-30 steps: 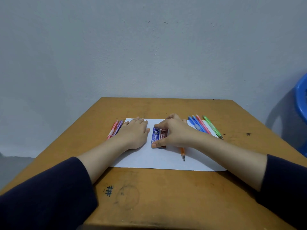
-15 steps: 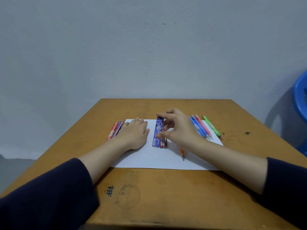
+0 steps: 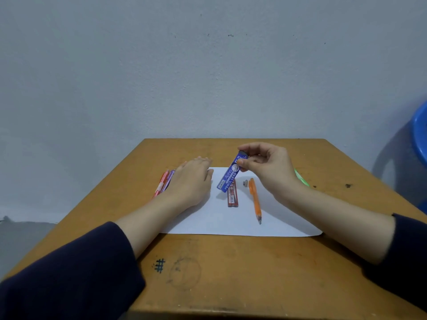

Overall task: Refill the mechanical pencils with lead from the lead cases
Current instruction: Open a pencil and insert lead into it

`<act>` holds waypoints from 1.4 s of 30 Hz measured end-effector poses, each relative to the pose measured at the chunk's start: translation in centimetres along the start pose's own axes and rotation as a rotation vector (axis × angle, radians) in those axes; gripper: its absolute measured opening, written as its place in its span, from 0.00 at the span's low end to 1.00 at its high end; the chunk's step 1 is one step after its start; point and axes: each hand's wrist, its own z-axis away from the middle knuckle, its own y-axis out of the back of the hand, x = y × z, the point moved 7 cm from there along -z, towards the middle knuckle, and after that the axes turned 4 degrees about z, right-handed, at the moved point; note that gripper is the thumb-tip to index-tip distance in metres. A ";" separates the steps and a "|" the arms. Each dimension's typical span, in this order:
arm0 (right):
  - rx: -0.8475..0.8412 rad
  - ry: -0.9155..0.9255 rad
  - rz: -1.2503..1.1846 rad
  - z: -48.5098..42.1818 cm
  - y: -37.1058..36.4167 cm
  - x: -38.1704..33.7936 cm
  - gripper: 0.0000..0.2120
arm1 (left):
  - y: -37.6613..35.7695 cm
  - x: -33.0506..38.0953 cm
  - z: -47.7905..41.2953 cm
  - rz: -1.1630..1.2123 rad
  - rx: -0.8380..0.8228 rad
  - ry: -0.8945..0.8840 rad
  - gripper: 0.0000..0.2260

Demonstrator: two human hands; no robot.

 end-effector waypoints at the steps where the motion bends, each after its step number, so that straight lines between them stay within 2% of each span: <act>1: 0.016 -0.008 -0.033 -0.1 0.2 0.0 0.12 | 0.5 0.4 0.1 0.039 0.051 -0.016 0.20; 7: 0.076 -0.071 -0.222 -0.3 0.8 0.7 0.09 | 2.8 2.6 1.3 0.255 0.282 -0.223 0.21; 11: 0.078 -0.169 -0.376 -0.3 0.7 1.4 0.07 | 3.4 4.1 2.1 0.181 0.412 -0.426 0.23; 18: 0.080 -0.222 -0.459 -0.4 0.6 1.8 0.07 | 3.3 4.4 2.0 0.109 0.527 -0.567 0.18; 22: 0.051 -0.191 -0.478 -0.4 0.6 1.4 0.09 | 3.1 4.1 1.8 0.105 0.526 -0.565 0.17; 28: -0.080 -0.140 -0.588 -0.6 -0.3 0.7 0.14 | 3.8 3.3 1.6 0.172 0.548 -0.523 0.17; 34: -0.092 -0.067 -0.466 -0.9 0.1 0.5 0.12 | 4.0 3.0 1.5 0.218 0.523 -0.566 0.16; 42: -0.156 -0.027 -0.379 -1.4 0.6 0.5 0.13 | 4.0 3.0 1.4 0.261 0.476 -0.590 0.16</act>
